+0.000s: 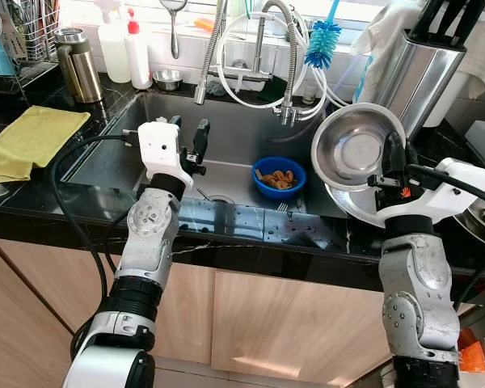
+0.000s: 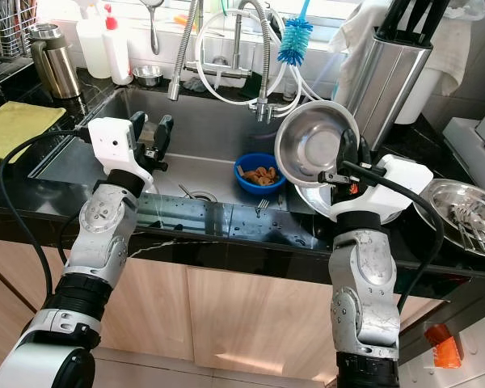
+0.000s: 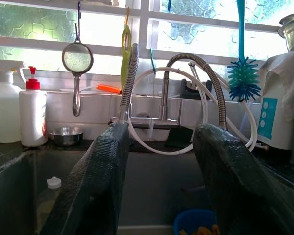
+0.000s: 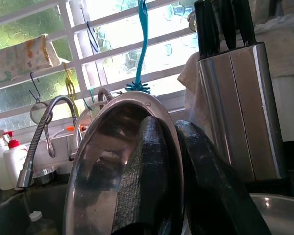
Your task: Kitchen organization
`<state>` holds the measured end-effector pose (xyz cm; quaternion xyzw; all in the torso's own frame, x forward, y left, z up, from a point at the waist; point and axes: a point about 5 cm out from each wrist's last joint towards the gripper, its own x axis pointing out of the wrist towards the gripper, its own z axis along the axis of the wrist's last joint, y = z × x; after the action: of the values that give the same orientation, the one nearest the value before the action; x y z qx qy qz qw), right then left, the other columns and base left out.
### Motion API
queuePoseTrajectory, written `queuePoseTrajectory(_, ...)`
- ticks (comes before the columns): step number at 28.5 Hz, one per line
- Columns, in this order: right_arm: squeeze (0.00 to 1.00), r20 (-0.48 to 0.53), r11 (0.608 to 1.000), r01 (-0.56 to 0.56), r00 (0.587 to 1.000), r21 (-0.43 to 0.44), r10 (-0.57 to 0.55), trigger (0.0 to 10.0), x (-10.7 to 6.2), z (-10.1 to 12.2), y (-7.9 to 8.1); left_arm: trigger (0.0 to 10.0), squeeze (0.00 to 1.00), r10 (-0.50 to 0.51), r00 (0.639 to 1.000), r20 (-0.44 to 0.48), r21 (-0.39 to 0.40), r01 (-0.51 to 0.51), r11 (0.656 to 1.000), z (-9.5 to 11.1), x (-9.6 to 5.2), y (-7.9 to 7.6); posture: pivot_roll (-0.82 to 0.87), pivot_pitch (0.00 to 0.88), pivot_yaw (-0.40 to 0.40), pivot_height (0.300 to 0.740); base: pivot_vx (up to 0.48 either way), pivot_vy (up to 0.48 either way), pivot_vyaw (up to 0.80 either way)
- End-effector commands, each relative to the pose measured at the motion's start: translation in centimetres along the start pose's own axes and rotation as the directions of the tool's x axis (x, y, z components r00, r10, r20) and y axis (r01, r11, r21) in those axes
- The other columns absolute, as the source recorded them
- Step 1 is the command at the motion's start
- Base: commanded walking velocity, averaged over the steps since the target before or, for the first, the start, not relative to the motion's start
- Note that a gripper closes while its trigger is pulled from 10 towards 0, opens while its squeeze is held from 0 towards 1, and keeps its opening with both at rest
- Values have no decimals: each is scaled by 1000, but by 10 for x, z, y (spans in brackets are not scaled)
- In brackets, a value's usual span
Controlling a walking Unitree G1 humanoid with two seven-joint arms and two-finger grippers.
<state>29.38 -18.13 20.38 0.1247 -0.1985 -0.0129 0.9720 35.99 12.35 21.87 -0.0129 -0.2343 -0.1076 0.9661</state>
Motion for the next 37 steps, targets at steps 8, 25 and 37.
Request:
queuePoseTrajectory(8, 0, 16, 1000, 9, 1000, -19, -9, 10000, -1, 6, -3, 10000, 0, -27, 999, 31, 21, 27, 999, 7, 2, -4, 94, 5, -90, 740, 0, 0, 0)
queuePoseTrajectory(25, 0, 3, 999, 35, 999, -28, -34, 10000, -3, 3, -10, 10000, 0, -39, 999, 25, 19, 39, 999, 5, 1, -6, 92, 0, -87, 740, -251, 0, 0)
queuePoseTrajectory(37, 0, -1, 996, 75, 997, -38, -75, 10000, -7, 3, -19, 10000, 0, -57, 998, -28, 26, 58, 998, -1, 0, -2, 93, 6, -87, 740, 0, 0, 0)
